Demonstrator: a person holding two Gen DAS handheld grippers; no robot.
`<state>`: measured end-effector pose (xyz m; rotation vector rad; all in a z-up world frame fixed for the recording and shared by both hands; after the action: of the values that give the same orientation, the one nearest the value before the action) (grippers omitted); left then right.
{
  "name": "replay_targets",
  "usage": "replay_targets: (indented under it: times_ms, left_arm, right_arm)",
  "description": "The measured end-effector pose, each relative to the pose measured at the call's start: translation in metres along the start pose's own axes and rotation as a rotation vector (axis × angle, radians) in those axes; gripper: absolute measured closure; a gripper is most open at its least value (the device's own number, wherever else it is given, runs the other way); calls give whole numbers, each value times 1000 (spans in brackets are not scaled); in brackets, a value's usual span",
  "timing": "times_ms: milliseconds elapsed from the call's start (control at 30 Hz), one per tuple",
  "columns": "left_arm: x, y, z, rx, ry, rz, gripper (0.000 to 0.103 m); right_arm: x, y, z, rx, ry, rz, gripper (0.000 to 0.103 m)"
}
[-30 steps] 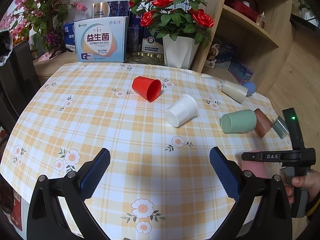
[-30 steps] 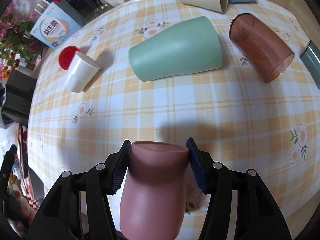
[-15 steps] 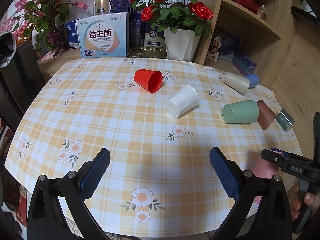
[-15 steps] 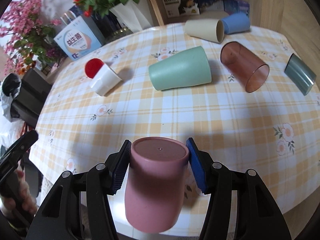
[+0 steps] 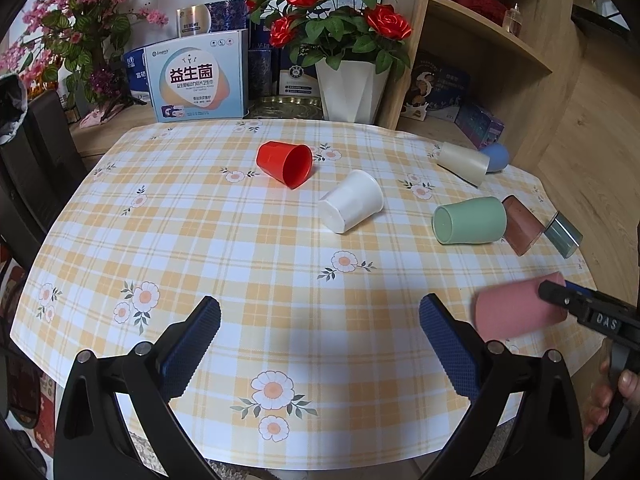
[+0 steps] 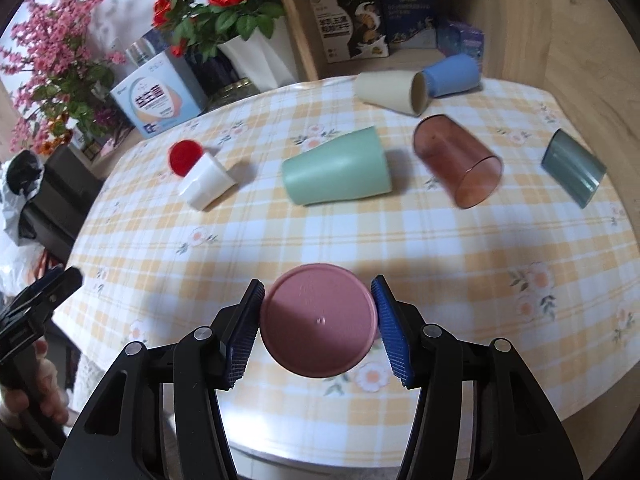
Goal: Flip cup upside down
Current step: 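Turn the pink cup base-up with the right gripper, set it down, open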
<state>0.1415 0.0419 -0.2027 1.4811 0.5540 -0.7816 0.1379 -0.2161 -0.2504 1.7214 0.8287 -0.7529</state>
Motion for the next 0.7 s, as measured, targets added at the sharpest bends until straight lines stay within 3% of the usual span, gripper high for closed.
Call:
replay_targets:
  times_ms: [133,400,700]
  left_arm:
    - [0,0,0,0,-1,-1,6]
    - [1,1,2,-4,-4,-8,6]
    - [3,0,-1,-11,0,-9,6]
  right_arm:
    - [-3,13,17,-4,-90,42,50]
    - [4,18,37,17,-140,28,50]
    - [10,17,25,-18,-161,33,50]
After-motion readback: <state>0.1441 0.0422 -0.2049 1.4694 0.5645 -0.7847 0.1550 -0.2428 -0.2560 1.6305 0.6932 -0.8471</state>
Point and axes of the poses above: each gripper's, at about its wrist camera, not at the fingertips, and x roughly the way its jaws point, z to its right, y to its top, the point moved 7 cm from there along x, roughly the way its jaws point, and after that the axes turned 5 degrees about x, right-handed, at the moved point
